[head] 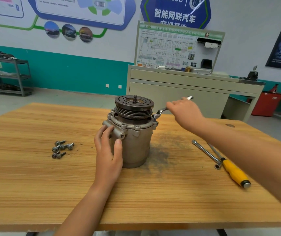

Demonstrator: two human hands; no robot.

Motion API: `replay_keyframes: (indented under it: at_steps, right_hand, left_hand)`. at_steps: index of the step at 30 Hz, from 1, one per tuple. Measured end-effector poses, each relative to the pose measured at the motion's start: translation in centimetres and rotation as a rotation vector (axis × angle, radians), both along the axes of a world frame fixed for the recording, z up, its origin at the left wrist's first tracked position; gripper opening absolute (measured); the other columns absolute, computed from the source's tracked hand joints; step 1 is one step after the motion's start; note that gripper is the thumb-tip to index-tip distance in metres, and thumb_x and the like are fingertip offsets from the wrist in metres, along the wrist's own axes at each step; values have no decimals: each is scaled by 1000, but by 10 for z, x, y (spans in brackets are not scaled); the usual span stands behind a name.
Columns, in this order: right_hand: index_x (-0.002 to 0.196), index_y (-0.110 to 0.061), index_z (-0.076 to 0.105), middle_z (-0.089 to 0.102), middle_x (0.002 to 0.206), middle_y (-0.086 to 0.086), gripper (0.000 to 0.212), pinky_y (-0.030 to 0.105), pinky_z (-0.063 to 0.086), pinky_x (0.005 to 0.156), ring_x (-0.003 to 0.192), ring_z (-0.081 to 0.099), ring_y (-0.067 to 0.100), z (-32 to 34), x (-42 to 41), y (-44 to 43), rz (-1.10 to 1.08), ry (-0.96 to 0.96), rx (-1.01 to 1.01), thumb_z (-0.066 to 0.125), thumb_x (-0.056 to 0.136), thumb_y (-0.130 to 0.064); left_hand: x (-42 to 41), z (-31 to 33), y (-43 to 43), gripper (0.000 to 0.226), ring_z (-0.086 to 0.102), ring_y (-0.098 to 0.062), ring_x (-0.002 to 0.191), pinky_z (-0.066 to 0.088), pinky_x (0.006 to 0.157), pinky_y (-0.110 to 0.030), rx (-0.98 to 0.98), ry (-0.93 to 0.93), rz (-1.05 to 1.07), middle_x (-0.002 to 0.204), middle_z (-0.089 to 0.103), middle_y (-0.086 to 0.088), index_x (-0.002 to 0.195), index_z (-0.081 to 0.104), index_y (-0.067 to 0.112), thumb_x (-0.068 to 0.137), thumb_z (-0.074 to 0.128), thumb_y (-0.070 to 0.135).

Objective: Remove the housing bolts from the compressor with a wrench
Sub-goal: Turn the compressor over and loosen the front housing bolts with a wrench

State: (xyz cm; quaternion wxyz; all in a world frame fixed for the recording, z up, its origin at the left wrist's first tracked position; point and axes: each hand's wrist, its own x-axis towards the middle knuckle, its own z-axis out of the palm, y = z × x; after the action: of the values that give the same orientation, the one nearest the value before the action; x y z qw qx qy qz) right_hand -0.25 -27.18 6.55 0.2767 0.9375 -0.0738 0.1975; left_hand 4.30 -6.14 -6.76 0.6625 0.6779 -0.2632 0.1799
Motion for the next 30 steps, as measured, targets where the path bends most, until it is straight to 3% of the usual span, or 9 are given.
replay_keyframes:
  at_steps: [2, 6, 8, 9, 11, 14, 21, 26, 30]
  right_hand:
    - [107, -4, 52, 62, 98, 12, 27, 35, 33, 102, 90, 55, 27, -15, 16, -1, 51, -89, 101, 38, 87, 9]
    - [116, -3, 53, 63, 107, 14, 33, 34, 40, 92, 95, 56, 29, -22, 30, -3, 120, -157, 193, 40, 88, 9]
    - [135, -11, 39, 62, 92, 10, 49, 34, 44, 67, 83, 55, 27, -17, 27, -3, 75, -202, 262, 40, 89, 7]
    - [142, -14, 28, 57, 80, 8, 58, 34, 38, 58, 73, 52, 26, -13, 23, -3, 37, -257, 336, 40, 89, 6]
    - [145, -16, 17, 47, 67, 3, 62, 30, 31, 54, 65, 49, 25, -6, 10, -1, -28, -380, 519, 40, 91, 2]
    - [138, -13, 28, 42, 62, 0, 47, 32, 34, 56, 66, 49, 28, -4, -23, 10, -29, -428, 636, 35, 92, -4]
    - [134, -17, 34, 34, 61, -2, 46, 28, 21, 42, 52, 34, 16, -4, -63, 52, -106, -107, 422, 34, 90, -3]
    - [126, -14, 43, 45, 80, 3, 38, 29, 30, 56, 76, 43, 27, 4, -62, 66, -151, 40, 336, 37, 89, -3]
    - [113, -9, 49, 40, 74, 2, 28, 30, 33, 58, 71, 42, 26, 12, -59, 75, -174, 131, 128, 39, 89, 1]
  left_hand:
    - [1, -1, -1, 42, 34, -12, 132, 35, 109, -41, 0, 2, 2, 140, 26, 10, 130, 35, 35, 88, 35, 37]
    - [1, -1, -2, 41, 35, -13, 131, 36, 108, -44, -4, -4, 19, 137, 24, 13, 129, 34, 35, 88, 36, 36]
    - [0, -2, -4, 43, 33, -13, 132, 36, 108, -47, 4, -10, 22, 140, 23, 11, 130, 33, 34, 87, 36, 36]
    - [-1, -2, -4, 43, 32, -14, 133, 35, 108, -47, 4, -17, 23, 141, 23, 9, 131, 32, 35, 88, 36, 36]
    - [-2, -3, -6, 44, 31, -15, 134, 34, 109, -48, 8, -23, 30, 144, 22, 5, 131, 30, 36, 87, 36, 36]
    - [-3, -4, -7, 46, 30, -16, 135, 34, 109, -48, 24, -20, 34, 147, 20, 1, 131, 27, 37, 87, 36, 37]
    - [-2, -5, -7, 51, 32, -20, 133, 38, 104, -52, 25, -23, 42, 145, 21, -1, 136, 31, 28, 86, 39, 34]
    - [-2, -5, -6, 50, 33, -20, 133, 39, 103, -51, 17, -23, 38, 138, 20, 10, 135, 31, 30, 86, 38, 34]
    - [0, -6, -6, 49, 32, -20, 134, 39, 103, -52, 16, -26, 35, 144, 22, 4, 134, 30, 32, 86, 39, 35]
